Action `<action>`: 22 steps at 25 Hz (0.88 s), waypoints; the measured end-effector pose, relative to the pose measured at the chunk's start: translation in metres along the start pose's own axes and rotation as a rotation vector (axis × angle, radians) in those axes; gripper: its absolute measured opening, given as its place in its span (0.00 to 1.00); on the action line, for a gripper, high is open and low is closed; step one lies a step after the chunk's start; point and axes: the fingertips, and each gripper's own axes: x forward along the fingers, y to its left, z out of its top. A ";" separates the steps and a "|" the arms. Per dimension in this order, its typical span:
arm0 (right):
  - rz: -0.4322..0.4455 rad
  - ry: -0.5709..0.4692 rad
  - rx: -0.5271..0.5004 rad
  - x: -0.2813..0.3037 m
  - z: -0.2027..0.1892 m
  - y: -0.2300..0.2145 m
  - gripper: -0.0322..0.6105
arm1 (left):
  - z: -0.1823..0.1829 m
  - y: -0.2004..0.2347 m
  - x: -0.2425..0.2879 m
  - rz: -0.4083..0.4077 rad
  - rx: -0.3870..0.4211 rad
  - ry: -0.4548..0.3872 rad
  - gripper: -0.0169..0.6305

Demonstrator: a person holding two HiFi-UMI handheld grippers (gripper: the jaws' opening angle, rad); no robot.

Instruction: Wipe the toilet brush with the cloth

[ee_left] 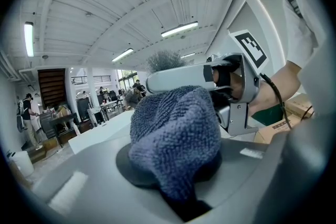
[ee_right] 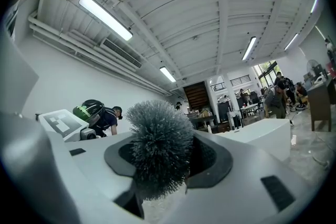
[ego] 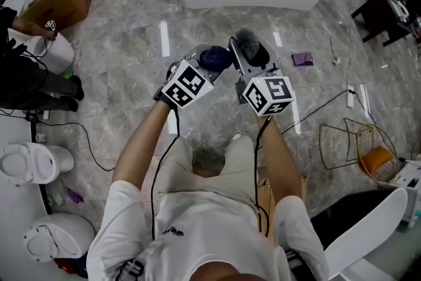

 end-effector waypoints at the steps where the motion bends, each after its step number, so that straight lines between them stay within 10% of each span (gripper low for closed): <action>1: 0.000 0.002 0.000 0.000 -0.001 0.001 0.39 | -0.001 -0.001 -0.001 -0.002 -0.002 0.001 0.12; 22: -0.030 -0.010 0.043 -0.020 0.011 -0.015 0.39 | -0.045 -0.013 -0.015 -0.031 0.025 0.091 0.12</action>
